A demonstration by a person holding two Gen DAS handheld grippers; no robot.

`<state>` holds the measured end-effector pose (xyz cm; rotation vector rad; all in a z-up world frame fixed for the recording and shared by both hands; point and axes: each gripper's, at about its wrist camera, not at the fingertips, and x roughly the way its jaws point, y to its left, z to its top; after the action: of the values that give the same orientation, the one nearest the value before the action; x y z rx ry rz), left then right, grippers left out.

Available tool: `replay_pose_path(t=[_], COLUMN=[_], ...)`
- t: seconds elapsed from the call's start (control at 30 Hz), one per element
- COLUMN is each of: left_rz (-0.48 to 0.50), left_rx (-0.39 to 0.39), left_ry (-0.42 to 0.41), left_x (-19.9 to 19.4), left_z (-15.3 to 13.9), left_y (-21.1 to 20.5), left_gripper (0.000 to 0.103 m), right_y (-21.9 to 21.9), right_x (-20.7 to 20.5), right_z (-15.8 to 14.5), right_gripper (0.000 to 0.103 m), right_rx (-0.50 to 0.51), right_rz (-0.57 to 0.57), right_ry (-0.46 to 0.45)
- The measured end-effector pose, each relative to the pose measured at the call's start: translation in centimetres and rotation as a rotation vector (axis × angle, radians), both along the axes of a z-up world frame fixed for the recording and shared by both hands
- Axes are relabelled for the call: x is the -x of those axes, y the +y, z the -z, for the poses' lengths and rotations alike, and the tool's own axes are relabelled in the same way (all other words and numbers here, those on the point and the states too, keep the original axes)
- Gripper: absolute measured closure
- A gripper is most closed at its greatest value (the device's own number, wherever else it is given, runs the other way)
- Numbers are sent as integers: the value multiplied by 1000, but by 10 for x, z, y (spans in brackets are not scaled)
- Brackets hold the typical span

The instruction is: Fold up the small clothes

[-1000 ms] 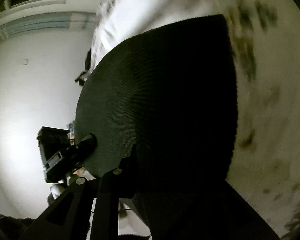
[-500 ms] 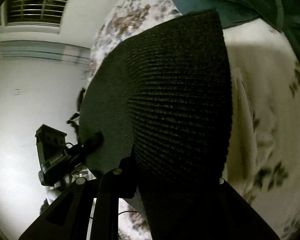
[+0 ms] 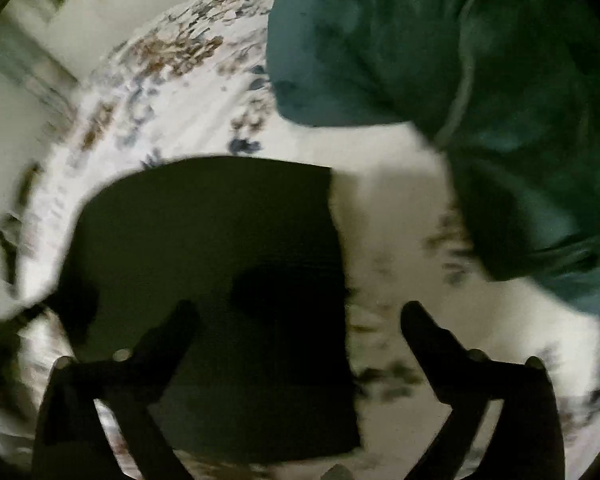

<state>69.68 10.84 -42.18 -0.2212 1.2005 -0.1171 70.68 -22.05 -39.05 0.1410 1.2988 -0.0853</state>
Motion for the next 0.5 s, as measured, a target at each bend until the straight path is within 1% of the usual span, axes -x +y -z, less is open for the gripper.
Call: replay_pose_path(t=[0.03, 0.1, 0.13, 0.2, 0.23, 0.3, 0.4, 0.43, 0.5], left_rz=[-4, -6, -5, -3, 10, 16, 21, 20, 14], left_rx=[-37, -83, -109, -168, -192, -222, -232, -230, -232], left_ry=[-5, -11, -13, -22, -30, -53, -80, -96, -116], left_x=[9, 21, 28, 43, 53, 70, 91, 100, 117], left_z=[-3, -7, -10, -17, -23, -35, -56, -66, -82], left_y=[-6, -14, -18, -27, -32, -39, -45, -46, -51], left_gripper=[7, 7, 7, 6, 5, 5, 5, 6, 5], right_y=[10, 24, 28, 13, 15, 8, 7, 9, 9], right_x=[12, 30, 38, 76, 82, 107, 133, 136, 156], right_z=[-6, -12, -14, -41, -45, -61, -87, -92, -115], right_gripper=[0, 0, 0, 0, 0, 0, 0, 0, 0], right_rx=[71, 148, 168, 186, 200, 237, 274, 276, 290], right_rz=[-23, -54, -57, -44, -29, -6, 3, 3, 9], right_ry=[-11, -21, -21, -22, -31, -50, -84, -95, -123])
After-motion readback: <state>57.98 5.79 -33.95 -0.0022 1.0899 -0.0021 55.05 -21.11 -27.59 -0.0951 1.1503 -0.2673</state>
